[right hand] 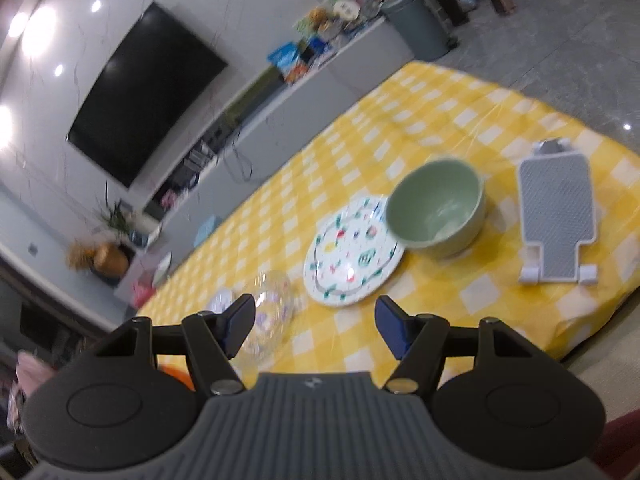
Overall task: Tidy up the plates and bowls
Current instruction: 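Reach the right gripper to the pale green bowl and grasp its rim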
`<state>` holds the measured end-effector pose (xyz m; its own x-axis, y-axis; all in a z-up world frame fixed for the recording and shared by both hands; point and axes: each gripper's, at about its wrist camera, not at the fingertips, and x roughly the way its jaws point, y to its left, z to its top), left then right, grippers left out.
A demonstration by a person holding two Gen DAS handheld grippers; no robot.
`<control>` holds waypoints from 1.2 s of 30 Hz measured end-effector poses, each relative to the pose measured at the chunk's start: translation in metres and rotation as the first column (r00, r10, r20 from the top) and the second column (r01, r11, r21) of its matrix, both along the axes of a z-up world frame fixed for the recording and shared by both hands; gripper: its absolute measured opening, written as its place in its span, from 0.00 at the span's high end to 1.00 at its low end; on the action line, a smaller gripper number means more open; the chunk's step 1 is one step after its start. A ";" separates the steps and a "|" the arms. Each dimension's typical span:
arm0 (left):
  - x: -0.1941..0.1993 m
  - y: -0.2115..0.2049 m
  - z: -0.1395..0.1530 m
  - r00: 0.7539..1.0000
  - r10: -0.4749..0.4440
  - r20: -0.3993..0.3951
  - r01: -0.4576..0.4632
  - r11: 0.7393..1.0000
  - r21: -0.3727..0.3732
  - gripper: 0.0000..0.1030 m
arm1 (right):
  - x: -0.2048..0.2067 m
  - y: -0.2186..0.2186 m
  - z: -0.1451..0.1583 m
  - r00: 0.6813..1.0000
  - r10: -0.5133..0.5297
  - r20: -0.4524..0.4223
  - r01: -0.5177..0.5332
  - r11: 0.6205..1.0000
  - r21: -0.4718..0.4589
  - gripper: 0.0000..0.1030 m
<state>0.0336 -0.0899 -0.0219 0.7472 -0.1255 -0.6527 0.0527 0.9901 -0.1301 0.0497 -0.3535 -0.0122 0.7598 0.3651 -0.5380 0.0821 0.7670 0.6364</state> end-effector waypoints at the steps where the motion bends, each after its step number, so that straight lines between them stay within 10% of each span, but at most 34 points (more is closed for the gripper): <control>1: 0.004 -0.001 0.002 1.000 0.007 -0.005 -0.007 1.000 -0.003 0.59 | 0.000 -0.004 0.002 1.000 -0.021 0.004 0.021 1.000 0.005 0.35; 15: 0.096 -0.029 0.054 0.992 -0.126 -0.024 0.126 0.992 -0.025 0.47 | 0.077 -0.020 0.060 0.996 -0.076 -0.053 0.054 0.943 -0.329 0.36; 28: 0.183 -0.078 0.006 0.950 -0.225 -0.219 0.227 0.974 -0.012 0.46 | 0.163 -0.039 0.006 0.965 -0.067 -0.255 -0.085 0.837 -0.541 0.37; 36: 0.206 -0.098 -0.019 0.909 -0.275 -0.313 0.279 0.960 -0.033 0.60 | 0.169 -0.038 -0.024 0.937 -0.027 -0.349 -0.180 0.817 -0.548 0.62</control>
<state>0.2392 -0.1876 -0.0404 0.4425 -0.2885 -0.8491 0.2841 0.9432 -0.1723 0.2189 -0.3910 -0.0366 0.4842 -0.0323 -0.8744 0.1295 0.9910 0.0351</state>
